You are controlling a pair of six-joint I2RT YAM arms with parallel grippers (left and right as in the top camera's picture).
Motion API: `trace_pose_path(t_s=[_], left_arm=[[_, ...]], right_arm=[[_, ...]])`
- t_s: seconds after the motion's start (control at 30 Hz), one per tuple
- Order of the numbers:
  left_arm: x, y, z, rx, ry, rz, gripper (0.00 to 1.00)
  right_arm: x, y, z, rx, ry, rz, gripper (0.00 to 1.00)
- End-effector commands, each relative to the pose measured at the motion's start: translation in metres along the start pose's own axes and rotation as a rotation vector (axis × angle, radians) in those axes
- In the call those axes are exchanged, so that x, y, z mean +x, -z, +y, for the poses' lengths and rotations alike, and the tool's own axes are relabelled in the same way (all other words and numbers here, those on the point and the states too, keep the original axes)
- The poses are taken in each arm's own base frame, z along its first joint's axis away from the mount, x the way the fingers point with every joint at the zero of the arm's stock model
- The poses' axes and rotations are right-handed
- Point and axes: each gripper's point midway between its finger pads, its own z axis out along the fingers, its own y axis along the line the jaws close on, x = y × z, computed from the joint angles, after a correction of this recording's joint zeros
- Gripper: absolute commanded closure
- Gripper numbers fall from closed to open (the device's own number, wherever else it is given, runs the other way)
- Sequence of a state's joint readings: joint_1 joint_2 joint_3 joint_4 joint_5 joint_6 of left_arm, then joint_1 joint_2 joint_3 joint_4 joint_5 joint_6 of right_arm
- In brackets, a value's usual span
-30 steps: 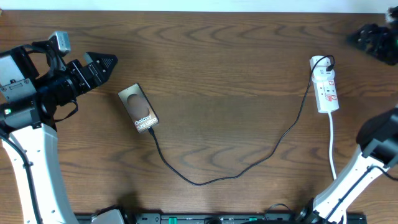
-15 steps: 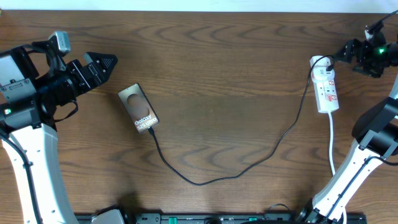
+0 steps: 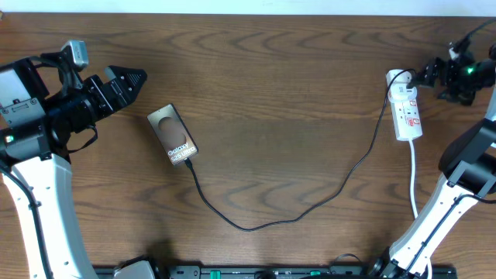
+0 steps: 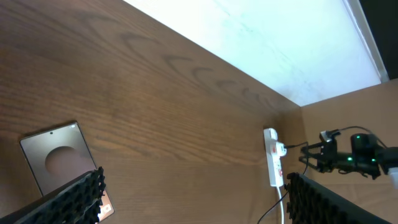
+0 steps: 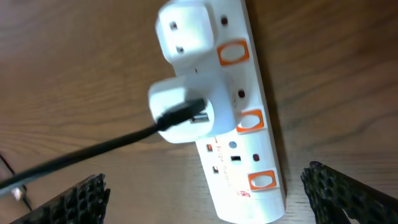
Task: Plug charger to phone and switch on socket
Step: 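Press the orange switch beside the plugged socket with the right gripper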
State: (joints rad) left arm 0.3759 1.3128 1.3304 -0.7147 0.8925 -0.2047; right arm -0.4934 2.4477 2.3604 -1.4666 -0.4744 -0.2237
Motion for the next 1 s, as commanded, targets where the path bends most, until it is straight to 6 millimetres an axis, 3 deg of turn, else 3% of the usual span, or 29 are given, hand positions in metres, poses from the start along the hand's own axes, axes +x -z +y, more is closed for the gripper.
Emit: trace_pose_path(t_s=[0.0, 0.43, 0.97], left_arm=[[0.001, 0.000, -0.002, 0.011, -0.019, 0.006, 0.09], [0.001, 0.000, -0.002, 0.011, -0.019, 0.006, 0.09], [0.001, 0.000, -0.002, 0.011, -0.019, 0.006, 0.09]], right_arm=[[0.010, -0.021, 0.003, -0.013, 0.013, 0.057, 0.01], [0.016, -0.068, 0.026, -0.054, 0.074, 0.092, 0.01], [0.006, -0.074, 0.027, -0.014, 0.121, 0.063, 0.01]])
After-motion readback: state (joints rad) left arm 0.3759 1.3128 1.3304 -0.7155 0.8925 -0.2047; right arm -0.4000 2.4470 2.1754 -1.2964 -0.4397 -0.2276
